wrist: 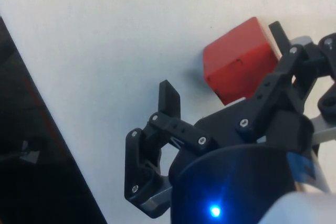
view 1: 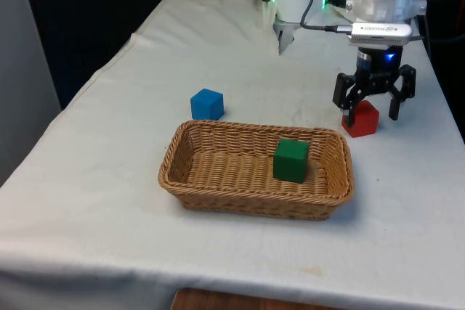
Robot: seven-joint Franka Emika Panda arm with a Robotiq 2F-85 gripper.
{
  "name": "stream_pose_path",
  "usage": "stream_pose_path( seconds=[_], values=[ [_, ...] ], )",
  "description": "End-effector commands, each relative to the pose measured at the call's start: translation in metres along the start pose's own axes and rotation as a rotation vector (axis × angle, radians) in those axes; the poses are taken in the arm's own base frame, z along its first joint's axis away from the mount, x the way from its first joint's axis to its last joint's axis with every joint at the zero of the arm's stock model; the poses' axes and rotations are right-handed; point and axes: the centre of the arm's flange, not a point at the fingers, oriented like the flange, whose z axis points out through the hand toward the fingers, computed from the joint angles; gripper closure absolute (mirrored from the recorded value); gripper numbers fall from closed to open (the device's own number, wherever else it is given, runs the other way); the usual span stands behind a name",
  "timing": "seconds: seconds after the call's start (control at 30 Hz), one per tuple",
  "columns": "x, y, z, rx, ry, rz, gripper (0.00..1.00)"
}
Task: Pick up exactly two blocks and place them into the basket.
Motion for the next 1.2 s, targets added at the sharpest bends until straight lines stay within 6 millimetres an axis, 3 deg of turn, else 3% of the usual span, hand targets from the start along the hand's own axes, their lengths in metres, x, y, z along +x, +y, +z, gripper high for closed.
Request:
stream_pose_path(
  seconds=[0.0,0.9,0.93,0.97,1.0,1.13,1.17],
  values=[
    [-0.0001,0.0006,0.0000,0.000,0.000,0.000,0.00],
    [0.0000,0.0001,0.0009,-0.001,-0.001,-0.014,0.02],
    [0.0000,0.0001,0.0009,-0.001,-0.001,-0.014,0.09],
    [0.0000,0.0001,0.0009,-0.001,-0.001,-0.014,0.25],
    [0.0000,0.0001,0.0009,-0.001,-0.001,-0.014,0.50],
    [0.0000,0.0001,0.0009,-0.001,-0.001,-0.015,0.96],
    [-0.0003,0.0005,0.0006,-0.001,-0.002,-0.012,1.00]
  ],
)
